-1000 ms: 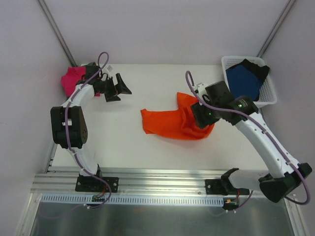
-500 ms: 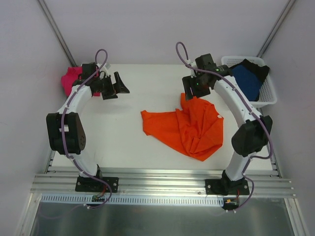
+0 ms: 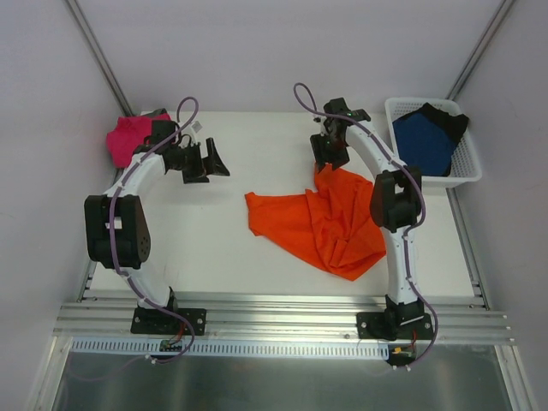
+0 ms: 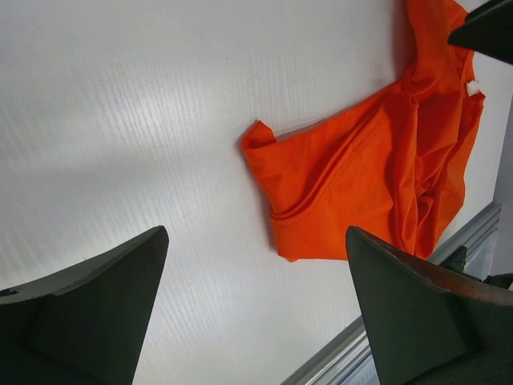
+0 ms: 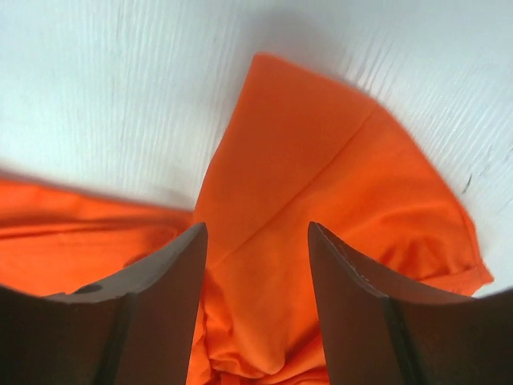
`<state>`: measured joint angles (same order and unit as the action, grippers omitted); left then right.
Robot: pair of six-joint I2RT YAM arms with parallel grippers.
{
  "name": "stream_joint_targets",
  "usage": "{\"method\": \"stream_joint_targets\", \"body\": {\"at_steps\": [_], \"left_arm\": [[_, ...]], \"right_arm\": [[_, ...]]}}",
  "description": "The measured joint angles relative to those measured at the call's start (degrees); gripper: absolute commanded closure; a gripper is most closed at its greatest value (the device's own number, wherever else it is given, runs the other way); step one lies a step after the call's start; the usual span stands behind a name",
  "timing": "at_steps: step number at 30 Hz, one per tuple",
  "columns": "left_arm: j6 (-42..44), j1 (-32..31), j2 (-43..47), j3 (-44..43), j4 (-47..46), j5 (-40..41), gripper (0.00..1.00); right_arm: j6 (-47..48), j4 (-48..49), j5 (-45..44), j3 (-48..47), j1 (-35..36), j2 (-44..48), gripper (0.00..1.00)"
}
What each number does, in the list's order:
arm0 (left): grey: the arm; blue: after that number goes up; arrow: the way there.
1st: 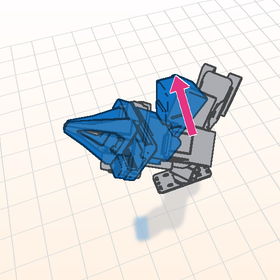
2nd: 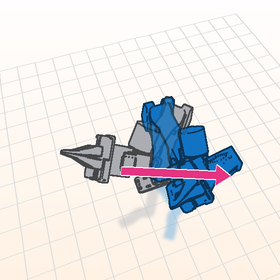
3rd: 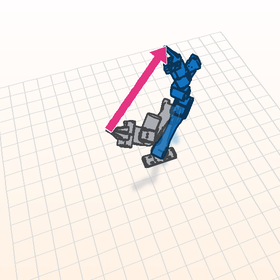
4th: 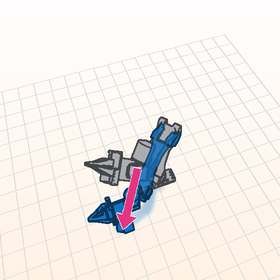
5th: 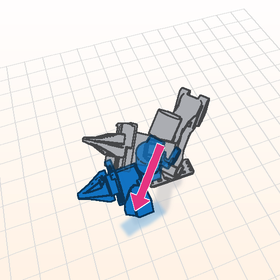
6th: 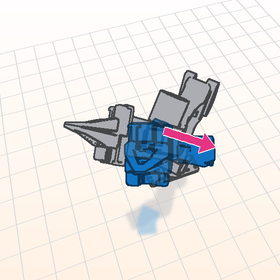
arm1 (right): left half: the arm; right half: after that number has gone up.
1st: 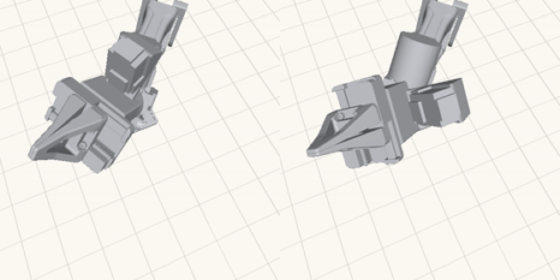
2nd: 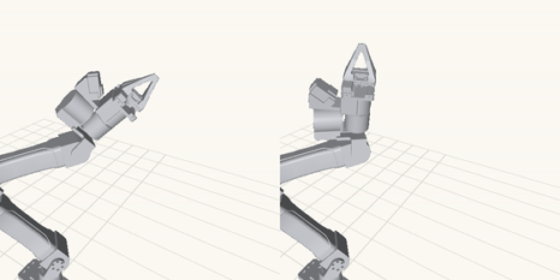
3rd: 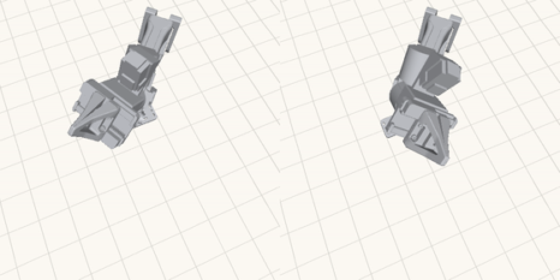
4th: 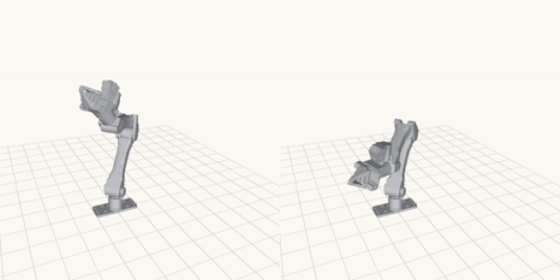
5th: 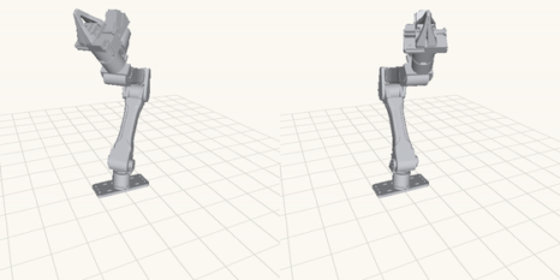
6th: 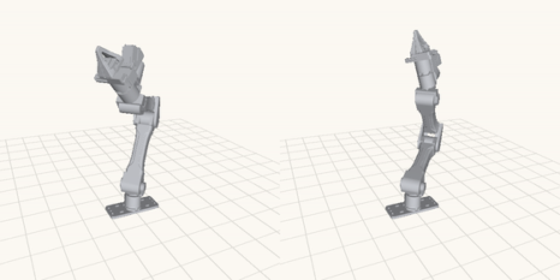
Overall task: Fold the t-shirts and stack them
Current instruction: Flatten the tshirt out
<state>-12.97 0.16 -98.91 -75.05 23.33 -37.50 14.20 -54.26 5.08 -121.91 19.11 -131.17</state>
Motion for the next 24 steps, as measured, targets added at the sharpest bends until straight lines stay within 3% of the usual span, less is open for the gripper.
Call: {"method": "stream_joint_targets", "body": {"at_steps": [5,12,15,18,21,24], "left_arm": [[2.9,-1.0,0.0,0.4,0.6,0.0,0.05],[4.4,-1.7,-3.1,0.2,1.8,0.2,0.05],[4.8,-1.7,-5.4,-0.7,2.7,0.4,0.05],[4.9,-1.7,-7.7,-2.3,2.8,0.5,0.05],[4.9,-1.7,-10.4,-4.6,3.0,0.5,0.05],[4.9,-1.7,-13.6,-7.2,2.9,0.4,0.07]], "right_arm": [[-0.1,0.7,-0.6,-6.3,-0.9,-5.7,0.45],[-0.3,1.5,-1.3,-9.7,-1.2,-10.4,0.60],[-0.2,1.6,-1.4,-10.2,-1.2,-11.6,0.72],[-0.1,1.7,-1.6,-10.3,-1.2,-12.0,0.91],[0.0,1.8,-1.7,-10.4,-1.2,-12.0,0.99],[0.0,1.9,-1.9,-10.7,-1.2,-12.0,0.99]]}}
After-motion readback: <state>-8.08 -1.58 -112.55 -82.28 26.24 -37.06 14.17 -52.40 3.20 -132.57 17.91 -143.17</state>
